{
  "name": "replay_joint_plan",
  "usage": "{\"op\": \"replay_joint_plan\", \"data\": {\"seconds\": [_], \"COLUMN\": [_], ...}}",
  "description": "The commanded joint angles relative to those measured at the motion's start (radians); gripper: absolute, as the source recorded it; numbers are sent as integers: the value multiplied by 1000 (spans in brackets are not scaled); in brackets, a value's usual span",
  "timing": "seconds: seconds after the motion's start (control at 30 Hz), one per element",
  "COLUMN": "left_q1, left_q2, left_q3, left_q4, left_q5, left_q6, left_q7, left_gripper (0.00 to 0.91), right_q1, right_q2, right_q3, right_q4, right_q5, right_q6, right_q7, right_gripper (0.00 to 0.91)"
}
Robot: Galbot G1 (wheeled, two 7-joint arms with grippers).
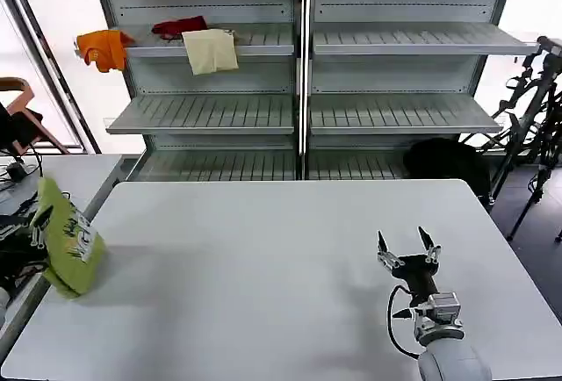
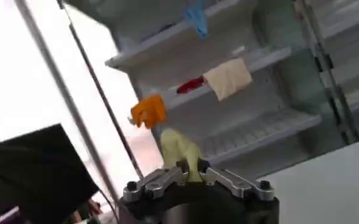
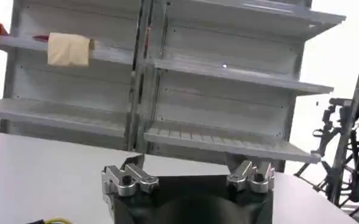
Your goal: Fold and organize the clothes.
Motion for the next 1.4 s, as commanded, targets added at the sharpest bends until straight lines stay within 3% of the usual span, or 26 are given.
{"op": "replay_joint_plan", "data": {"seconds": [0.03, 0.13, 0.23, 0.4, 0.53, 0.57, 0.6, 0.63, 0.8, 0.9, 1.03, 1.1, 1.13, 1.2, 1.23, 1.33, 1.4], "left_q1": [37, 9, -18, -90, -117, -122, -127, -136, -170, -187, -196, -192, -190, -174, -169, -145, -127], "left_q2": [-176, -261, -291, -271, -233, -232, -233, -237, -260, -255, -235, -220, -216, -207, -206, -213, -226], "left_q3": [505, 661, 770, 837, 872, 883, 891, 909, 942, 929, 850, 792, 777, 725, 715, 672, 644], "left_q4": [-10, 84, 94, 27, -32, -40, -41, -43, -68, -150, -253, -290, -302, -316, -317, -313, -299], "left_q5": [528, 671, 689, 628, 425, 406, 393, 379, 237, 16, -139, -182, -185, -187, -180, -165, -151], "left_q6": [-160, -215, -212, -129, -4, 19, 32, 49, 92, 152, 182, 191, 191, 189, 185, 182, 168], "left_q7": [8, -17, -32, -57, -114, -132, -143, -157, -225, -260, -304, -315, -314, -315, -315, -314, -311], "left_gripper": [10, 10, 10, 20, 30, 141, 867, 907, 907, 907, 907, 907, 907, 907, 907, 907, 907], "right_q1": [-31, -41, -44, -43, -43, -43, -43, -44, -45, -34, 21, 75, 92, 158, 174, 188, 202], "right_q2": [-5, -13, -17, -18, -9, -7, -6, -3, 6, 24, 87, 136, 140, 117, 112, 162, 169], "right_q3": [21, 36, 46, 47, 31, 23, 20, 7, -48, -108, -222, -319, -347, -439, -464, -501, -533], "right_q4": [-35, -53, -62, -61, -59, -55, -53, -40, 21, 76, 99, 76, 67, 32, 27, 1, 0], "right_q5": [25, 45, 52, 52, 37, 33, 31, 20, 59, 186, 292, 398, 456, 617, 663, 663, 731], "right_q6": [31, 38, 38, 38, 37, 35, 35, 31, -33, -159, -329, -351, -353, -353, -354, -355, -356], "right_q7": [3, 7, 8, 8, 9, 8, 8, 3, -26, -32, 14, 109, 130, 278, 318, 328, 363], "right_gripper": [907, 907, 907, 907, 907, 907, 907, 907, 907, 907, 907, 907, 907, 907, 907, 907, 907]}}
